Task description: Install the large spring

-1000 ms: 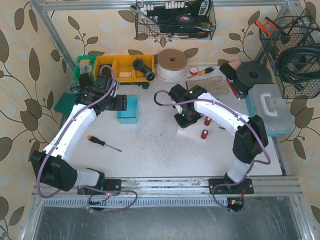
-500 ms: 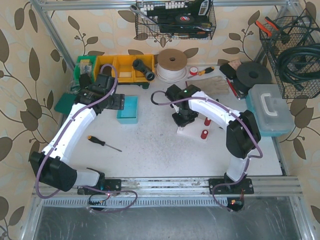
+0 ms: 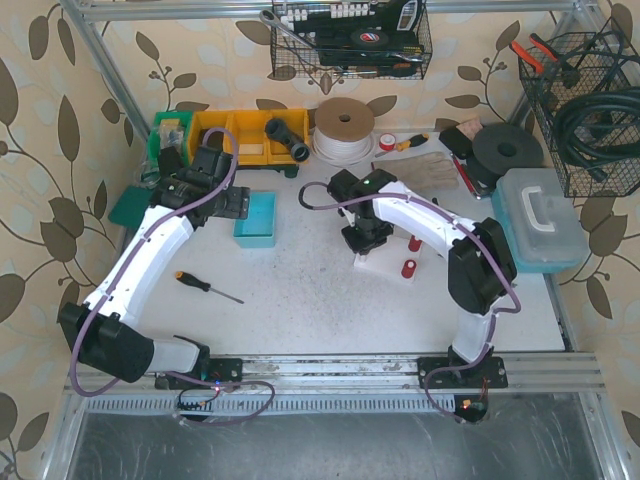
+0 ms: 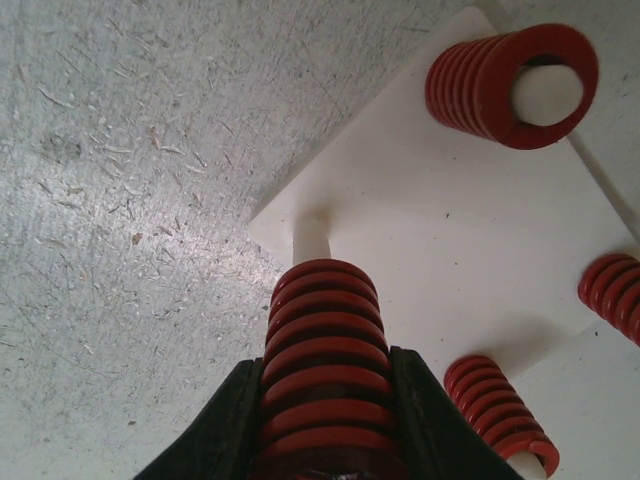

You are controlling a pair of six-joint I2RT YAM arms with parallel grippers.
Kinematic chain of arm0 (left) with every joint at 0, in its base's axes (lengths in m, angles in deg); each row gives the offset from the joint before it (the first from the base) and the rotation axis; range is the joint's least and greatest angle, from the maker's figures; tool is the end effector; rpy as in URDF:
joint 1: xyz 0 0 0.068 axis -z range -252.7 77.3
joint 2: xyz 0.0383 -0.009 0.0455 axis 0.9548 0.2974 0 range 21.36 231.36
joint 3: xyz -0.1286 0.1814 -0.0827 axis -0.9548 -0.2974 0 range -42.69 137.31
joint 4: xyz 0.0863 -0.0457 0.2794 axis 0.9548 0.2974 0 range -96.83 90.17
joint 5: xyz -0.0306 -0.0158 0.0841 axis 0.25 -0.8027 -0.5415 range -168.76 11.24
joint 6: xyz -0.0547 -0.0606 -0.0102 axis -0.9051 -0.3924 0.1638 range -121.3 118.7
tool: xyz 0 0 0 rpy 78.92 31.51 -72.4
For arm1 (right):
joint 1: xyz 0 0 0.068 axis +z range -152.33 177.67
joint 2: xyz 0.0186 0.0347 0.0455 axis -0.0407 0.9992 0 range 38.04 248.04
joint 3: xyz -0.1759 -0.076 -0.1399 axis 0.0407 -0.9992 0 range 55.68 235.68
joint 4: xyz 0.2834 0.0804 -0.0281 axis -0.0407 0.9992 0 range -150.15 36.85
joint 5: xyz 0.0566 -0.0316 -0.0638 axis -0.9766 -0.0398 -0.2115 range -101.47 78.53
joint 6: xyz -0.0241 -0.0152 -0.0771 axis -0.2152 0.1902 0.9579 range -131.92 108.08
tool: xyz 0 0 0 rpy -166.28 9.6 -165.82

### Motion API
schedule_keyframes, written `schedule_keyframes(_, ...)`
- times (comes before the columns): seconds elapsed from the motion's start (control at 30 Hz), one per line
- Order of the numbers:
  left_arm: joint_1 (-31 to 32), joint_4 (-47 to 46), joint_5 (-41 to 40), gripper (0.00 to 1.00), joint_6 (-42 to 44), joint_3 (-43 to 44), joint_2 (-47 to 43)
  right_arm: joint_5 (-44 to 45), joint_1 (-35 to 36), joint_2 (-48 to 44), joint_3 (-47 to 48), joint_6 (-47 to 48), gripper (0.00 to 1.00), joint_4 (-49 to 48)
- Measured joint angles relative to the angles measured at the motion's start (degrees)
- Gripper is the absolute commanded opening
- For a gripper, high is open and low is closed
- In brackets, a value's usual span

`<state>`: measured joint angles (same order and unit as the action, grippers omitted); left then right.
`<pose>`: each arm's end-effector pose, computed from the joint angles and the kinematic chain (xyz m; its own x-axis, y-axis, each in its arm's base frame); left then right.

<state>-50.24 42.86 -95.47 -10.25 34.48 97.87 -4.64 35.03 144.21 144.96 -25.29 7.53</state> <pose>0.3233 -0.1114 0.2898 -0.7192 0.1360 -0.6813 0.0808 0.9904 0.1125 0.3102 0.2262 0.1628 -0.9071 -0.4037 -0.1194 -0.3946 0.9141 -0.0933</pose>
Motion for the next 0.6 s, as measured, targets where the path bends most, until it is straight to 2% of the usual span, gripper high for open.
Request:
schedule_keyframes(0.4, 0.55, 0.02, -1.27, 0.87, 0.02, 0.24, 0.48, 0.37, 0.39, 2.51, 0.07, -0.52, 0.0, 0.09)
schedule_keyframes(0.6, 0.92, 0.04, -1.38, 0.87, 0.02, 1.18, 1.18, 0.7, 0.39, 5.68, 0.11, -0.52, 0.09, -1.14)
